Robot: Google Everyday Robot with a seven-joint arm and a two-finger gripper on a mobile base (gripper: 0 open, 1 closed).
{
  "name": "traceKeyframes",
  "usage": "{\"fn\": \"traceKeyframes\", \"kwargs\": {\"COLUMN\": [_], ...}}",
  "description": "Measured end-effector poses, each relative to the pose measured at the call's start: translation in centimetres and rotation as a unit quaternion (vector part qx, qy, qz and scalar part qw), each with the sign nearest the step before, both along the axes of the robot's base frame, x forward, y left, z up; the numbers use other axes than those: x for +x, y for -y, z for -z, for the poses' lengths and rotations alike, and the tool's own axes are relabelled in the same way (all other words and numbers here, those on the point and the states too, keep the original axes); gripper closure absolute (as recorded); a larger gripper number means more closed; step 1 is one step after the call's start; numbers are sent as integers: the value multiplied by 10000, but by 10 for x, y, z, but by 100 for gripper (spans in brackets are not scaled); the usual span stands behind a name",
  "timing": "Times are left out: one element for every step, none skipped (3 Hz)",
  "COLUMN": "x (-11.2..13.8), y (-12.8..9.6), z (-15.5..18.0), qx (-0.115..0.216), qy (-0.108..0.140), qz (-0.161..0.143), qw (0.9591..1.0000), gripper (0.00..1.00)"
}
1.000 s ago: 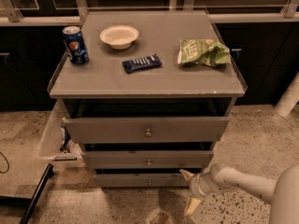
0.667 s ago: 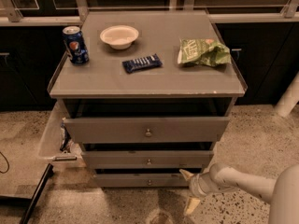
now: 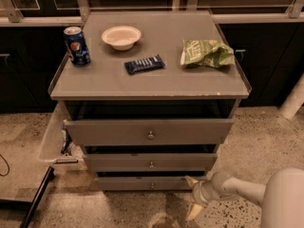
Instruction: Open bottom drawer
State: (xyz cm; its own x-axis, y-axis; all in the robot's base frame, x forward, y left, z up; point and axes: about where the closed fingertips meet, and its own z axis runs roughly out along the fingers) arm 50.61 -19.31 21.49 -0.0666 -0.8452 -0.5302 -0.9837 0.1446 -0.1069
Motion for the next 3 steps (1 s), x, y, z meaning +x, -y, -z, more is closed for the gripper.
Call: {"fn": "traceKeyframes", "kwargs": {"x": [9,22,40], "y": [2,-4,-18], "z": [16,18,5], "qx": [-44,-111,-269], "qy": [138,359,803], "qz": [87,30,-128], "qw": [9999,9993,9963], "gripper": [0,0,0]}}
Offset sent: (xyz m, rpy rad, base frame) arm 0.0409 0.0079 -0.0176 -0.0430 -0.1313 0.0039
